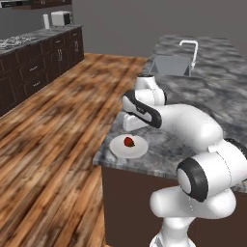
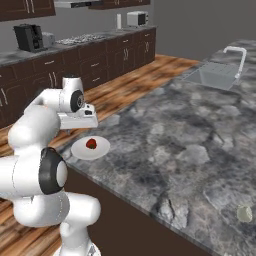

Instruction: Pick the bell pepper from the counter and place it in the microwave.

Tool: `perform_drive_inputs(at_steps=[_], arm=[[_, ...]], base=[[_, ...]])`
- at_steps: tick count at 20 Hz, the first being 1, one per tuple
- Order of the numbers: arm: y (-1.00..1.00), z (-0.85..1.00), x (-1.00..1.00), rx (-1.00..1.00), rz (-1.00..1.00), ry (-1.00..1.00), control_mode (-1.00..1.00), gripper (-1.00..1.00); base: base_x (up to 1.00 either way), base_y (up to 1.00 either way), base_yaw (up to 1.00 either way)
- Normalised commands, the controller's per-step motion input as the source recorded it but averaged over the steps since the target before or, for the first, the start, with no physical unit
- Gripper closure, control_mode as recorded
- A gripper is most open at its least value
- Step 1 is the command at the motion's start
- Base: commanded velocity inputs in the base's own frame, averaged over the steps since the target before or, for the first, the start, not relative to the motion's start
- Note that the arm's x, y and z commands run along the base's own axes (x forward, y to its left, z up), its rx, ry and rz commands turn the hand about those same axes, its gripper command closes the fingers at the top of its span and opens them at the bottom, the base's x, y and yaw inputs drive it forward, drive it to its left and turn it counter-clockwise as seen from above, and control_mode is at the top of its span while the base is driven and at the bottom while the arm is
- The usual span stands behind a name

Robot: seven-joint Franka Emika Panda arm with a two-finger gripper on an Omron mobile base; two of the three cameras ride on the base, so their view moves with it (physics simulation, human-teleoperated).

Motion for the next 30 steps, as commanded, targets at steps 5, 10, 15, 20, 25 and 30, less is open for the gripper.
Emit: perform_drive_inputs(at_steps=[5,10,15,20,25,30], arm=[[0.01,-0.28,0.53,-0.02,0.10,0.04,-1.00,-1.00],[0.00,-0.30,0.24,-0.01,0.04,0.02,-1.00,-1.00],[0.00,-0.36,0.18,0.00,0.00,-0.06,-1.00,-1.00],[0.00,-0.34,0.14,0.00,0.00,-0.13,-1.00,-1.00],[0.02,-0.28,0.23,0.04,0.00,-0.13,-1.00,-1.00],[0.12,-0.33,0.23,0.07,0.00,-0.01,-1.00,-1.00]], base=[[0.00,0.00,0.00],[0.00,0.00,0.00],[0.00,0.00,0.00],[0.00,0.00,0.00],[0.00,0.00,0.00],[0.00,0.00,0.00]])
